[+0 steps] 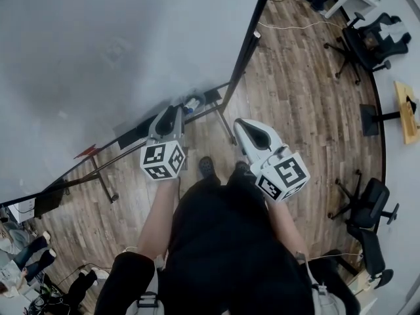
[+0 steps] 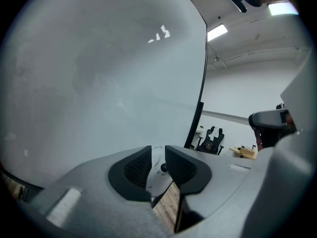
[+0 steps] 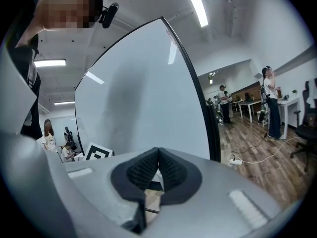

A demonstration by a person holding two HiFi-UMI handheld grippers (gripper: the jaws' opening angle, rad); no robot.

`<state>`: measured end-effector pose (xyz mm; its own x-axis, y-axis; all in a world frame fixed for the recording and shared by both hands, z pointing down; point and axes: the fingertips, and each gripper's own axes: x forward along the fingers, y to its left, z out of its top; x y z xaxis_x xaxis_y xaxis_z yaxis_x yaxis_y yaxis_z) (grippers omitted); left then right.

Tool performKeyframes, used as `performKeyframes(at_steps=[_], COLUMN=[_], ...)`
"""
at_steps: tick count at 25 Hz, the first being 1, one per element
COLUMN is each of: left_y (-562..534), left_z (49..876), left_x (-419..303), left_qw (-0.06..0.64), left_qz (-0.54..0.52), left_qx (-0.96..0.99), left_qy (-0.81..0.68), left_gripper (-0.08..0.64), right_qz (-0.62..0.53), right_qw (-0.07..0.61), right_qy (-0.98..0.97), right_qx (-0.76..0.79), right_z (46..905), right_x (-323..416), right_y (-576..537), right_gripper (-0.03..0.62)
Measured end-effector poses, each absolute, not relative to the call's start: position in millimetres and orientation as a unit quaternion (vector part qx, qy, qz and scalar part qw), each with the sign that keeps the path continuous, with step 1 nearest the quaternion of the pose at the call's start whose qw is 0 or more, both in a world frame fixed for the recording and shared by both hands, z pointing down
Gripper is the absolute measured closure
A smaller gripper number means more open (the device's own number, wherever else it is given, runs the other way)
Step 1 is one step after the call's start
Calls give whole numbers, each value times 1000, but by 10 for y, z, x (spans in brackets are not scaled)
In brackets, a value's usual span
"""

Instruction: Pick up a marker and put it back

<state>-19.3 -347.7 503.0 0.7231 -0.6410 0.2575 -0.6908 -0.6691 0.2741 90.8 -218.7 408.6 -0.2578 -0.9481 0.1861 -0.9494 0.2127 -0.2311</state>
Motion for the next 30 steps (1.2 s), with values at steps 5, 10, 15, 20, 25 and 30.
performKeyframes(at_steps=[5, 10, 15, 20, 25, 30], left_y=[-3336, -3149, -2885, -2510, -1959, -1318], left_z=[4959, 4895, 4823, 4710, 4575, 4443], left_x=[-234, -328, -383, -411, -460, -670], left_qw=[171, 165, 154, 139, 133, 129], left_qz=[66, 54, 66, 66, 63, 63], left_qx=[913, 914, 920, 927, 934, 941], left_qy=[-365, -367, -354, -341, -325, -305], left_gripper=[478, 505, 521, 535, 543, 549], right_qz=[144, 139, 127, 128, 137, 138], right_qw=[1, -2, -13, -20, -24, -26], right_qy=[-785, -791, -789, -776, -767, -768], right_qx=[602, 596, 601, 617, 626, 625], right_z=[4037, 4032, 3889, 3898, 3945, 3945], right_x=[847, 759, 706, 704, 610, 356], right_y=[-2094, -1943, -1704, -1275, -763, -269], right_gripper=[589, 589, 589, 589, 589, 589])
